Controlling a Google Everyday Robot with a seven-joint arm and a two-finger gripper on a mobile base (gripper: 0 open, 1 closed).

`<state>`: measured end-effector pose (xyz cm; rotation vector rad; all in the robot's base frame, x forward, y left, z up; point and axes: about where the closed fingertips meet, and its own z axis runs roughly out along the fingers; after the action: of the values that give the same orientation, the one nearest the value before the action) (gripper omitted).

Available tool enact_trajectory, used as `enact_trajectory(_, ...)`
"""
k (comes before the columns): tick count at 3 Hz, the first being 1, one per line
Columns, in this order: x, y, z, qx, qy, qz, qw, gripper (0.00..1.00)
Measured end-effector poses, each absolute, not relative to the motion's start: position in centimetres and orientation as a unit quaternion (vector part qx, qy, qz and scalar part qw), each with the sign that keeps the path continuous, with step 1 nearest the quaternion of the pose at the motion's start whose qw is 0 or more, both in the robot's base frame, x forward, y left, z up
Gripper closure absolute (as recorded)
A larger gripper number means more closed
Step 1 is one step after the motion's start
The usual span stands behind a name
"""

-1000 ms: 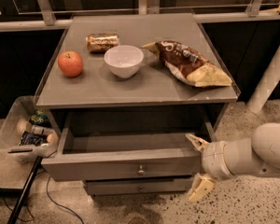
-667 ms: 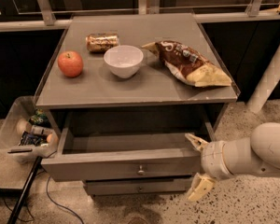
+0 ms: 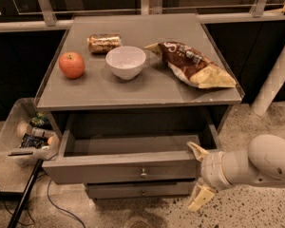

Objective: Open top drawer

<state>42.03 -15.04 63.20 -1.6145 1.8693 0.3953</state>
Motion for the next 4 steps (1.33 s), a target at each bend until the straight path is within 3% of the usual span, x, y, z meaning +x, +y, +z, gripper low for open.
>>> enact_trajectory(1,42.0,-15.0,63.1,-0.612,0.71,0.151,0.314,0.17)
enact_trajectory(4,42.1,-15.0,64.5,-0.612,0.71,0.151,0.314,0.87)
